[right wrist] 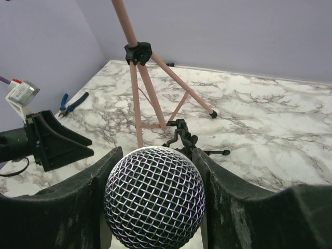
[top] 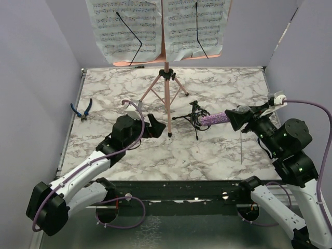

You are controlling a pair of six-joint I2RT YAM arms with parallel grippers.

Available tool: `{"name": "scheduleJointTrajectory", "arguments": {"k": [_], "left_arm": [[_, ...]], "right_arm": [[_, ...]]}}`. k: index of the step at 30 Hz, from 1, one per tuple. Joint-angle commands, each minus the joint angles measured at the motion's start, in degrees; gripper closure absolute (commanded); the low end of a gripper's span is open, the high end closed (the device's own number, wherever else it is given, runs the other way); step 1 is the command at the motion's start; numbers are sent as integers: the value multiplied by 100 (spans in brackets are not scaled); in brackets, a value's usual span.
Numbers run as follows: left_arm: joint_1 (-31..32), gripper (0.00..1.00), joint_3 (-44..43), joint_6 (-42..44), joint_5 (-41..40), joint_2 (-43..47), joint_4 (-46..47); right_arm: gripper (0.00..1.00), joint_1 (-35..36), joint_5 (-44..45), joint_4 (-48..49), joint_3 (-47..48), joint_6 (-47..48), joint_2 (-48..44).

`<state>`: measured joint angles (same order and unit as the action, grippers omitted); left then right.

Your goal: Set up the instrument practice props

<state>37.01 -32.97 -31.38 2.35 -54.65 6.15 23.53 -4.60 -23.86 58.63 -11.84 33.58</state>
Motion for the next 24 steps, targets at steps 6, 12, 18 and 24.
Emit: {"name": "scheduleJointTrajectory", "arguments": {"k": [6, 12, 18, 24], "left_arm": [[-1295, 1, -55, -213, 814, 385, -370], [-1979, 1, -374, 289, 1133, 432, -909], [-2188, 1, -411, 845, 1059, 404, -1156], [-2255, 1, -235, 981, 914, 537, -1181]], "right_arm": [[99, -6, 68, 318, -19, 210, 307], [100, -6, 29, 495, -80, 210, 388], [100, -6, 86, 689, -140, 173, 512], [99, -6, 135, 890, -140, 160, 677]]}}
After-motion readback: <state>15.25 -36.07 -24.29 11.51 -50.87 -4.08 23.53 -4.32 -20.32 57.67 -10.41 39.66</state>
